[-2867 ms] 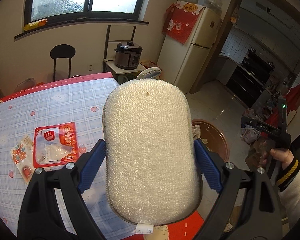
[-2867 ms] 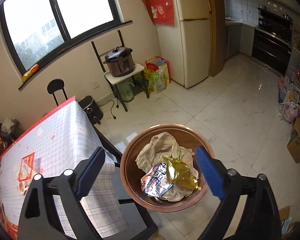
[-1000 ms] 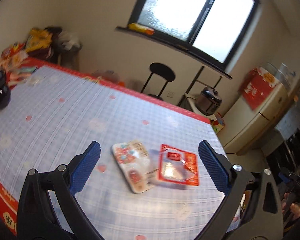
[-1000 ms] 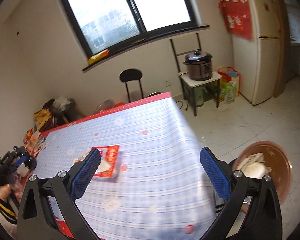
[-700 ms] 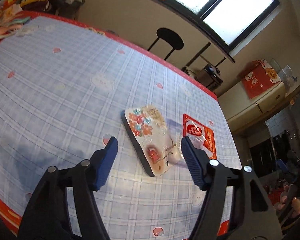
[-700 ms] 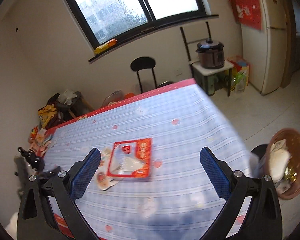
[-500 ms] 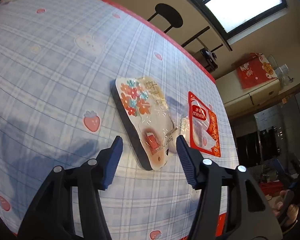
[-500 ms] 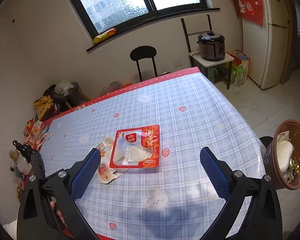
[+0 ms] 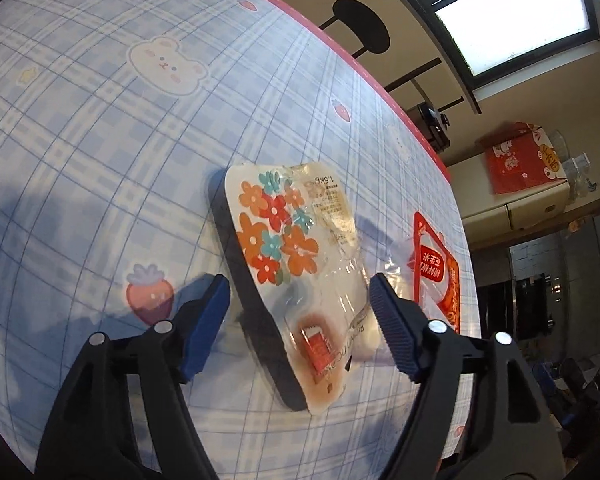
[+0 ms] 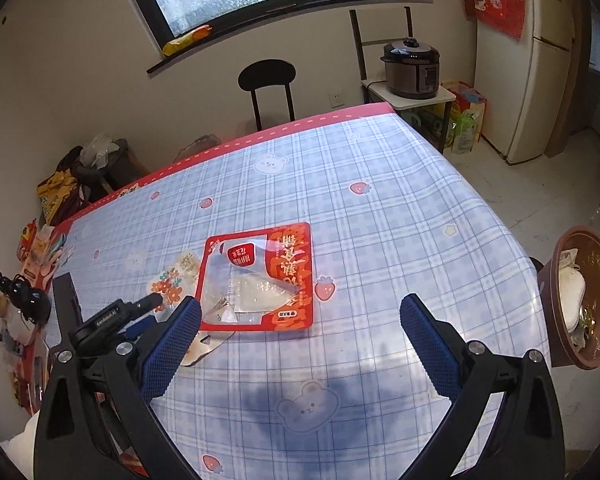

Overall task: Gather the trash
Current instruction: 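Grasp the clear flower-printed tray with the left gripper while the right grasps the red-labelled tray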

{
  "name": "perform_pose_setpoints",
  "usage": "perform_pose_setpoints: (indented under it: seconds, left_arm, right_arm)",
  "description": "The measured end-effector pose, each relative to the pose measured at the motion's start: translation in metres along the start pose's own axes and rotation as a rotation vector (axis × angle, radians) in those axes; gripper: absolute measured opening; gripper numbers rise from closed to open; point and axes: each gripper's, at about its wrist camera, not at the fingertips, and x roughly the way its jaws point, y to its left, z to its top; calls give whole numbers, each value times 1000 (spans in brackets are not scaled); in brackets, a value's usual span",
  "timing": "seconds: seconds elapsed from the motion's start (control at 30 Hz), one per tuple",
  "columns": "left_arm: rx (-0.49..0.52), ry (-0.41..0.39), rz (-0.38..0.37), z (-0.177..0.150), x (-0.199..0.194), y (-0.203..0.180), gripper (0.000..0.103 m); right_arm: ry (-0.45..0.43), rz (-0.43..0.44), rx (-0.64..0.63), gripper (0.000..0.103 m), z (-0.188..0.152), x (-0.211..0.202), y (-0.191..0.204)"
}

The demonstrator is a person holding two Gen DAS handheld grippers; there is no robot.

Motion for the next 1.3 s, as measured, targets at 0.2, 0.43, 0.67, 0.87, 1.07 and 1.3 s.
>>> perform_pose_setpoints:
  seconds: [0.2, 0.43, 0.67, 0.87, 1.07, 1.3]
  left_arm:
    - [31, -68, 87, 0, 7, -14, 71]
    - [127, -86, 202, -1, 16, -35, 66]
    - [176, -72, 217, -2, 8, -21, 43]
    - [185, -90, 167, 4, -18, -8, 38]
    - [185, -117, 169, 3, -52, 11, 37]
    - [214, -153, 206, -6, -97, 30, 35]
  right_arm:
    - [24, -32, 13, 98, -2, 9, -7]
    - [46, -39, 4, 98, -1, 25, -8]
    - [75, -11, -18, 98, -1, 43, 5]
    - [86, 3, -57, 98, 2, 59, 13]
    - [107, -3, -60, 98, 1, 89, 11]
    - [160, -1, -21, 90, -2, 126, 3]
